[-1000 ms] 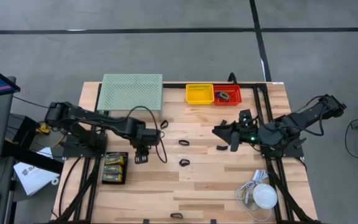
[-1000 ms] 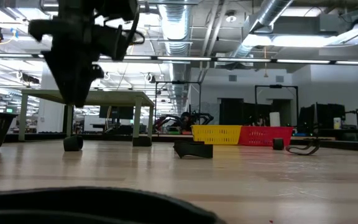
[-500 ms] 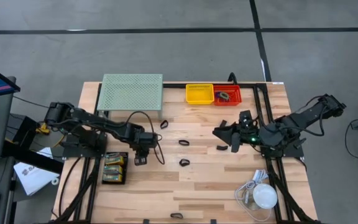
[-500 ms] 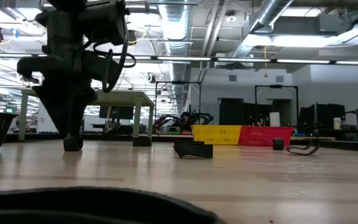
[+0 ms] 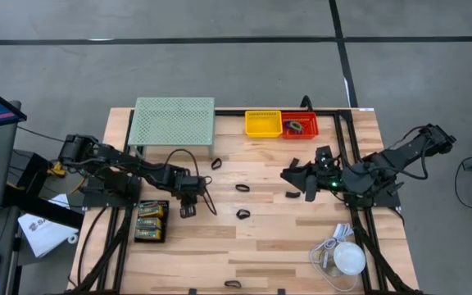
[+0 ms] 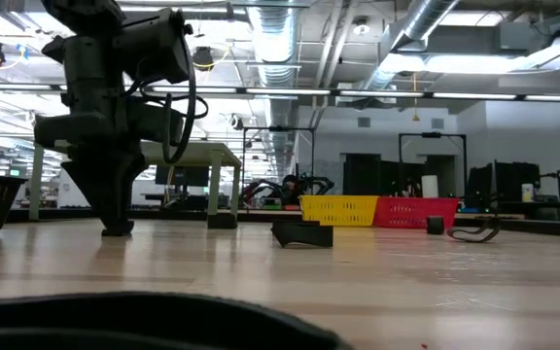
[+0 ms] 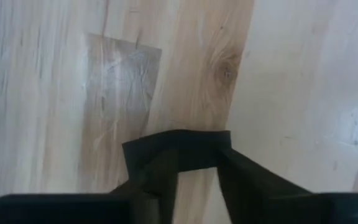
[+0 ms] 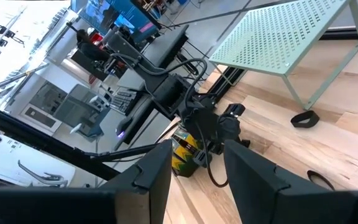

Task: Pick & Place Office Desk Supplies
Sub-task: Put the black rubber band into the yellow basket

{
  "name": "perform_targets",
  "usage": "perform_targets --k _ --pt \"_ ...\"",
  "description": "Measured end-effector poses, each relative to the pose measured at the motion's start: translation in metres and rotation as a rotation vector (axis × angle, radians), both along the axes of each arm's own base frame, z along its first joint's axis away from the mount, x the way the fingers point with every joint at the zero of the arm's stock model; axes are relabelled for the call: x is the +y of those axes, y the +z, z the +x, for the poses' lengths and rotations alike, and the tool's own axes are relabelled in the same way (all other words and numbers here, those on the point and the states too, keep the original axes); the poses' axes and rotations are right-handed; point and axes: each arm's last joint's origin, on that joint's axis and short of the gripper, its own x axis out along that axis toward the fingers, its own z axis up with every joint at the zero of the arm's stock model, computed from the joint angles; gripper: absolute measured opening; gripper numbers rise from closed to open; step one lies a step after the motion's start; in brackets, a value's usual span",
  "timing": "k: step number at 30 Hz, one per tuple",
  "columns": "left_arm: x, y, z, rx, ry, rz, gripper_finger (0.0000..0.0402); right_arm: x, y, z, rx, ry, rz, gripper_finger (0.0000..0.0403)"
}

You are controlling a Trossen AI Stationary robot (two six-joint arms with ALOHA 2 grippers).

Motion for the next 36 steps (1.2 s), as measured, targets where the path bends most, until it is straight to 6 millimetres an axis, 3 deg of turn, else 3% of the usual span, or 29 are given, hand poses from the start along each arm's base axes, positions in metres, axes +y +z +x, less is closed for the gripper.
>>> perform_targets --k 5,8,13,19,23,28,36 --pt "0.001 -0.003 -0.002 0.000 0.046 -0.014 0.0011 0.000 0.000 0.000 -0.002 0.000 0.001 0.0143" --pt "0.000 0.001 0.000 -0.033 0.054 -0.045 0.0006 0.000 0.000 0.000 -0.004 0.000 0.002 0.0143" --pt "-0.004 0.028 0.007 -0.197 0.050 -0.114 0.0001 0.000 0.001 0.000 -0.011 0.000 0.006 0.0143" --pt "-0.004 0.066 -0.001 -0.362 0.078 -0.150 0.0000 0.000 0.001 0.001 -0.014 0.000 0.007 0.0143" --pt "-0.001 0.077 -0.010 -0.387 0.090 -0.141 0.0001 0.001 0.001 0.001 -0.013 0.002 0.002 0.0143" --pt "-0.001 0.071 -0.013 -0.315 0.047 -0.157 0.0033 0.001 0.001 0.001 -0.015 0.002 0.002 0.0143" --pt "-0.010 0.041 -0.001 -0.182 -0.175 -0.078 0.0168 0.001 0.002 0.001 -0.021 0.003 0.005 0.0143"
